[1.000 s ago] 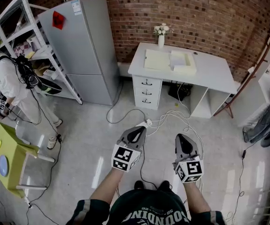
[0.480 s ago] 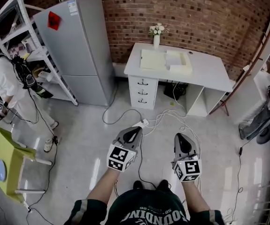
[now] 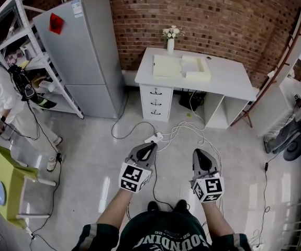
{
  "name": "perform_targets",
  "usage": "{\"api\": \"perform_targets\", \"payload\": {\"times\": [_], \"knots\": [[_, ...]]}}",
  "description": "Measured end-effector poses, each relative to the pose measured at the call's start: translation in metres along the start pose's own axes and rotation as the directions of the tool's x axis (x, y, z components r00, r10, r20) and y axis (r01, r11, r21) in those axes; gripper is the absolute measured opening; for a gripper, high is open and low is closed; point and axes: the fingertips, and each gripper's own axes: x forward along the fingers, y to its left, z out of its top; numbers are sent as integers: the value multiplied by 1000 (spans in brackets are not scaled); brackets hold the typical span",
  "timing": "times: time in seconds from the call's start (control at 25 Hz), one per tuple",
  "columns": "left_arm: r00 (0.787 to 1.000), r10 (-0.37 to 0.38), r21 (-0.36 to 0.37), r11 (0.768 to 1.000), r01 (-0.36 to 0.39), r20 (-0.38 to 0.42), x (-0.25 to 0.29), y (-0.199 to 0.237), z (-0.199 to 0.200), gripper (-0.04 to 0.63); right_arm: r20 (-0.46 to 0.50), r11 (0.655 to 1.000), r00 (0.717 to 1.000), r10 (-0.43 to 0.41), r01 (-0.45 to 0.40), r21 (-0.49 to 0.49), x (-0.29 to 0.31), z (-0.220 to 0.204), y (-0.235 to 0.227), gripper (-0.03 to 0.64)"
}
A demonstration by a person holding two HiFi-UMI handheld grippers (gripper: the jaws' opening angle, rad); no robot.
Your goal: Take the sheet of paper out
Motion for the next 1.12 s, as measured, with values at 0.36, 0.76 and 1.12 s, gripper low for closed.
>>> {"api": "perform_targets", "payload": {"times": [0.36, 0.76, 1.12], "knots": [[1000, -10, -17, 1000, 10, 2, -5, 7, -5, 11, 9, 1000, 1000, -3, 3, 16, 2, -2, 9, 70], [999, -45, -4, 999, 45, 14, -20, 17, -8, 11, 14, 999, 1000, -26, 25, 36, 3, -2, 30, 71], [999, -39, -22, 999, 39, -8, -1, 30, -16, 11, -6, 997, 1000, -30, 30, 75, 17, -15, 15, 71]]}}
